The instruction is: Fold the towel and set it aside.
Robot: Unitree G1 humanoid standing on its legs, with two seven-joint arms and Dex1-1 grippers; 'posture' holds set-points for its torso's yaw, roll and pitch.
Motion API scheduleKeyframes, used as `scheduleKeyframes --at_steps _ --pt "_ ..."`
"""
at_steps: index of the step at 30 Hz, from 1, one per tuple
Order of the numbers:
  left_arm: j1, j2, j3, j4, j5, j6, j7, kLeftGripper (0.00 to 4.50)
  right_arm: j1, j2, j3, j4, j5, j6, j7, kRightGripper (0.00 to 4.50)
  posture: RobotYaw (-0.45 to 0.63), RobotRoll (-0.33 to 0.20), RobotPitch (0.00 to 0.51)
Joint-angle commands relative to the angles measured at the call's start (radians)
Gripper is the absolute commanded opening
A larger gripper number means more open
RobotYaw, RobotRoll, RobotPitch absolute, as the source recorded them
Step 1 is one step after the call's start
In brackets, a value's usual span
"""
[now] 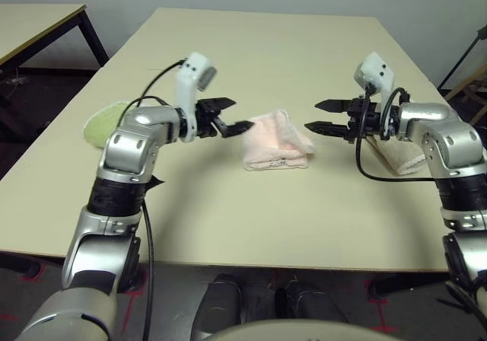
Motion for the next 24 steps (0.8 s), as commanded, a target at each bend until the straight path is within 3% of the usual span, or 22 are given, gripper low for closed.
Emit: scheduleKeyframes --at_steps 1,4,7,16,24 --pt "0.023 -0.026 -0.017 0.004 -0.022 0.004 0.024 1.89 -0.012 0.026 0.025 -0.01 0.005 0.009 -0.012 0.94 0.11 0.0 0.061" --pt "0.028 -0.048 -0.041 0.001 -0.031 0.003 0.031 0.88 -0.015 0.048 0.044 -0.004 -0.007 0.001 -0.022 0.0 0.11 0.0 0.062" --pt "0.025 -0.077 -0.076 0.017 -0.024 -0.013 0.042 0.03 -0.017 0.079 0.073 0.016 -0.029 -0.012 -0.04 0.0 0.1 0.0 0.064" --pt "0.009 -0.119 -0.189 0.163 0.036 -0.123 0.036 0.03 -0.023 0.15 0.163 0.156 -0.151 -0.095 -0.107 0.0 0.1 0.0 0.071" --pt "0.034 -0.167 -0.219 0.24 0.063 -0.164 0.048 0.03 -0.027 0.185 0.218 0.418 -0.28 -0.198 -0.143 0.0 0.11 0.0 0.068"
